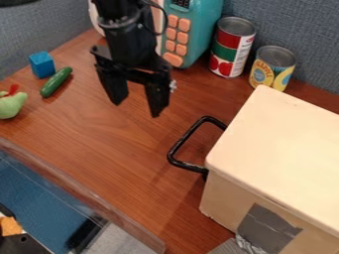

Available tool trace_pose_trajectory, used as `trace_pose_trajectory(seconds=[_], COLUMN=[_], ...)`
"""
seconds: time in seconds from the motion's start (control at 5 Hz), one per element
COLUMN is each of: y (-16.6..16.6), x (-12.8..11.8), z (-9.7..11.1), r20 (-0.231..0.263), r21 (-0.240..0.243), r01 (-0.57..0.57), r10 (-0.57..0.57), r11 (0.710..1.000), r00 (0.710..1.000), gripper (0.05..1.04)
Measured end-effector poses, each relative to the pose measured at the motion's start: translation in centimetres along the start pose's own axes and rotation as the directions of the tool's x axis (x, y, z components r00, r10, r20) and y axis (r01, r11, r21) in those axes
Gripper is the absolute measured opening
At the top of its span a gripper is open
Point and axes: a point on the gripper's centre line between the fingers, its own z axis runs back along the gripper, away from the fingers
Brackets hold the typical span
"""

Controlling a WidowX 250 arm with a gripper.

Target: Open the drawer

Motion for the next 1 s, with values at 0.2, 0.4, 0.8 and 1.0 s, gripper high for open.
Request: trace_pose_trajectory(seconds=[0.2,0.4,0.8,1.0], y=[-0.8,-1.6,-3.0,-4.0], x=[0.3,0.4,1.0,1.5], z=[-1.0,-2.6,-5.8,-6.3], r20=[-0.005,-0.024,-0.049,-0.038], r21=[-0.023,-0.031,-0.021,-0.025], r01=[-0.036,-0.050,-0.011,0.002], r10=[0.036,0.050,0.010,-0.003], r11=[0.999,0.998,1.000,1.000], r00=[0.999,0.998,0.999,0.999], gripper=[0.999,0.999,0.999,0.996])
